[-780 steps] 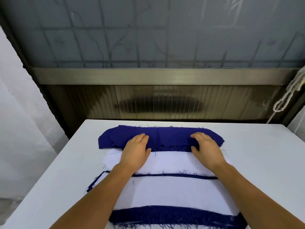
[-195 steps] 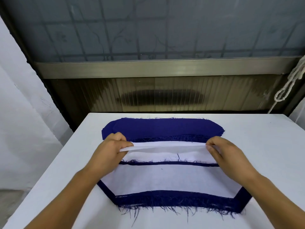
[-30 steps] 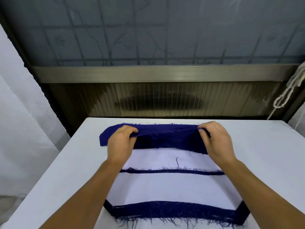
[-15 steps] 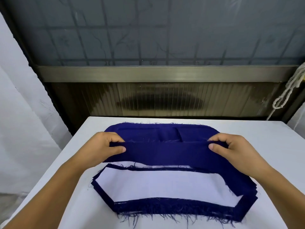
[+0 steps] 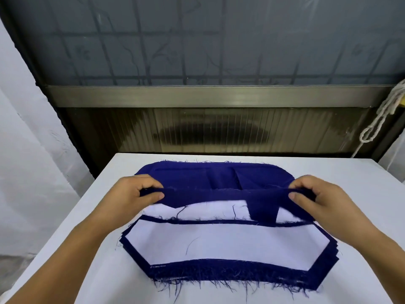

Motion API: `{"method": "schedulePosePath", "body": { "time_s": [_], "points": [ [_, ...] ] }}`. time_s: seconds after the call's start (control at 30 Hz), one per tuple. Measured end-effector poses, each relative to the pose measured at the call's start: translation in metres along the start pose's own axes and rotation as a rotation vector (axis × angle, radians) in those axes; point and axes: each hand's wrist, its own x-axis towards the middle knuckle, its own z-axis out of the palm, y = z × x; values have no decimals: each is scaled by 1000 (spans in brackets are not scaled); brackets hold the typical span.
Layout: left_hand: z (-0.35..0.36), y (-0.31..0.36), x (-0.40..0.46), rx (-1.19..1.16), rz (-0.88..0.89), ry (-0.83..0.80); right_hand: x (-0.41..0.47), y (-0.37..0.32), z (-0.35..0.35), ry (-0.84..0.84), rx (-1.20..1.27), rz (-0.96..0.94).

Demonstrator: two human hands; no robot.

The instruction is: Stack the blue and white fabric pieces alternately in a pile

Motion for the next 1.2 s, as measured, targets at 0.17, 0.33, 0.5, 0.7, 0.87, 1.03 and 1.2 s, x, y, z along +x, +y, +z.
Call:
{"method": "schedulePosePath", "body": {
  "time_s": [0.17, 0.33, 0.5, 0.7, 0.87, 1.03, 1.2],
  "points": [
    [22, -10, -49, 96, 256, 59, -49, 22, 26, 162, -348, -449],
    [58, -32, -88, 185, 259, -11, -90, 53, 66, 192, -392, -502],
    [58, -34, -89, 207, 304, 34, -91, 55, 64, 243, -373, -489],
    [60, -33, -91, 230, 336, -20, -94, 59, 65, 176, -361, -486],
    [56, -26, -90, 175, 269, -77, -88, 46, 54, 80, -349, -403],
    [68, -5, -65, 238, 204, -131, -74, 15, 68, -20, -349, -360],
    [101, -2, -53, 278, 114, -216, -63, 7, 82, -144, -356, -219]
  ]
}}
